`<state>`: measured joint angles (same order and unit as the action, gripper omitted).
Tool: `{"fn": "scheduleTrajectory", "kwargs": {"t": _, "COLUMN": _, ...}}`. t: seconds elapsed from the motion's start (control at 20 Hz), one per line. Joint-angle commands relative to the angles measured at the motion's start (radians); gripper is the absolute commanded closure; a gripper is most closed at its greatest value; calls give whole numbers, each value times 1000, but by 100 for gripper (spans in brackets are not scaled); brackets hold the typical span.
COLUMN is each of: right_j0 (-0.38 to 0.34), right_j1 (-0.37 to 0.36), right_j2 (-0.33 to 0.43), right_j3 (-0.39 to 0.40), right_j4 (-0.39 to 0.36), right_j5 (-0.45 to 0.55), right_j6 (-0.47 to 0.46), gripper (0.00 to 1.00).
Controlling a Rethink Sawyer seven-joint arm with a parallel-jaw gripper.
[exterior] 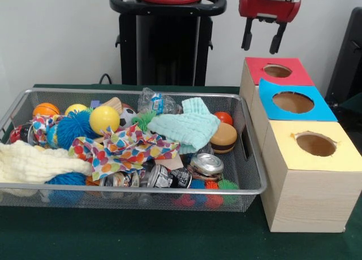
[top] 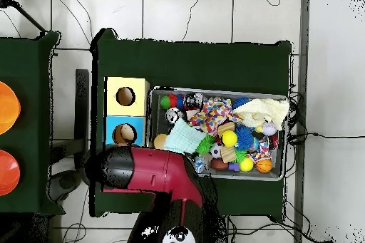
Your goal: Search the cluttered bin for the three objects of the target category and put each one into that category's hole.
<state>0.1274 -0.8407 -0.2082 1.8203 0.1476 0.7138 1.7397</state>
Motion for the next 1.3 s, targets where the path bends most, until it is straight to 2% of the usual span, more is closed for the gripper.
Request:
{"fn": "scheduleTrajectory", "kwargs": {"t": 0.05, "right_j0": -2, "right_j1": 23, "right_j2": 96, "right_j3": -13, "right_j4": -17, "right_j5": -1, "right_j6": 95, "gripper": 0}}
{"fn": "scheduleTrajectory", "kwargs": {"t": 0.5, "right_j0": -20, "right_j1": -3, "right_j2": 106, "right_j3": 52, "right_j4": -15, "right_j5": -32, "right_j6": 60, "gripper": 0}}
{"fn": "scheduleTrajectory", "kwargs": {"t": 0.95, "right_j0": -107, "right_j1": -20, "right_j2": 133, "right_j3": 69, "right_j4": -28, "right_j5": -24, "right_j6": -29, "gripper": 0}}
{"fn": "scheduleTrajectory", "kwargs": {"t": 1.3, "right_j0": -161, "right_j1": -6, "right_j2": 163, "right_j3": 59, "right_j4": -50, "right_j5": -27, "right_j6": -52, "gripper": 0}}
